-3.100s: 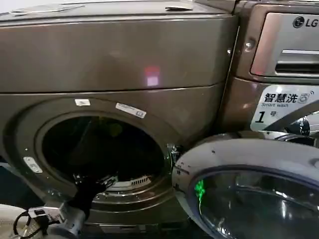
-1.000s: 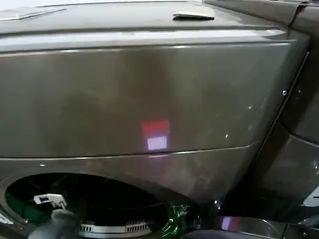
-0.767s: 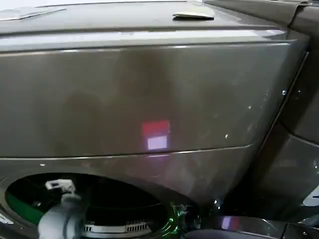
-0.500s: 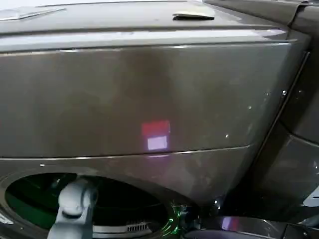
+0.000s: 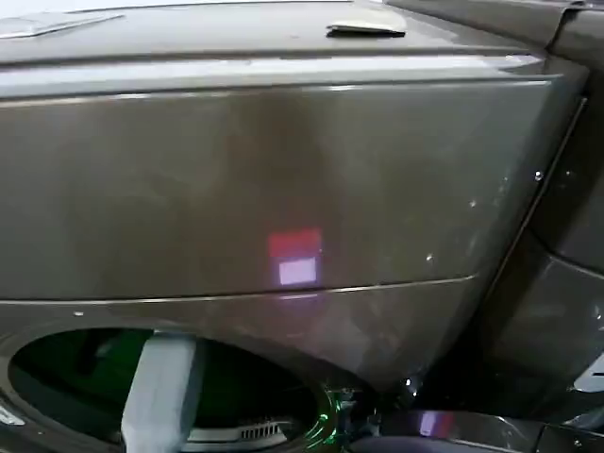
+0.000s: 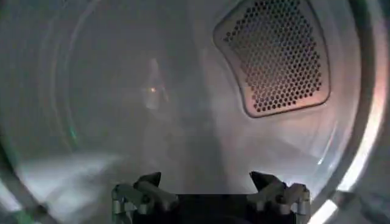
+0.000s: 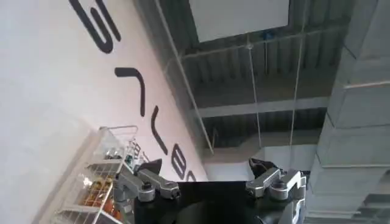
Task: Grasp the clothes from the dryer.
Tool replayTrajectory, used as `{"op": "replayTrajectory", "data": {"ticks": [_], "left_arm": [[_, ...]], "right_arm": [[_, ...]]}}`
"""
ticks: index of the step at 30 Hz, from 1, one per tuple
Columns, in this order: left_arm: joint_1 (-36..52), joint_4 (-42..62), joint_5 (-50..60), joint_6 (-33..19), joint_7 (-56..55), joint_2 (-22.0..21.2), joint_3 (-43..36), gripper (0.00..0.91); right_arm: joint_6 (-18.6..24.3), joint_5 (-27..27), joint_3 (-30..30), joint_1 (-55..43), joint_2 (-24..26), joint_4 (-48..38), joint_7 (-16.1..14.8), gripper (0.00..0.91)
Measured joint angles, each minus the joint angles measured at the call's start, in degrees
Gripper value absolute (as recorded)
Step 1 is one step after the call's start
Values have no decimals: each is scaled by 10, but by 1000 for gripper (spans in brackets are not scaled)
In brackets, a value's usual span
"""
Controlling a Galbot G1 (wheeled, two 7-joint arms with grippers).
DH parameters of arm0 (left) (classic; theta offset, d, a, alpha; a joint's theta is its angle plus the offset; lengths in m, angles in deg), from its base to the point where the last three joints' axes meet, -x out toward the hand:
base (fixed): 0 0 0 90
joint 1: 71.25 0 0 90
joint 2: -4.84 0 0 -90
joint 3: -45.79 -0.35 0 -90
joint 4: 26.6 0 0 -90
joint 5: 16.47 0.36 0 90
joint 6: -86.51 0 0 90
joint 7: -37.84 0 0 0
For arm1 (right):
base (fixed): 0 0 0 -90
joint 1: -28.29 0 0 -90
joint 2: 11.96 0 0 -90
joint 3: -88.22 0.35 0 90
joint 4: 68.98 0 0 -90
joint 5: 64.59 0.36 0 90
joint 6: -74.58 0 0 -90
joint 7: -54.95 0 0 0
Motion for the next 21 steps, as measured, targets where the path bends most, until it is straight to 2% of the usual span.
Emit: {"op": "replayTrajectory", "data": {"ticks": [9,21], "left_arm": [[73,108,62,6,99,28,-47,907],[175,249,182,-28,292,61,-154,907]], "right_arm": [[0,0,0,-3,0,-3,-1,907],[3,-1,0,-5,0,-8,-4,907]]}}
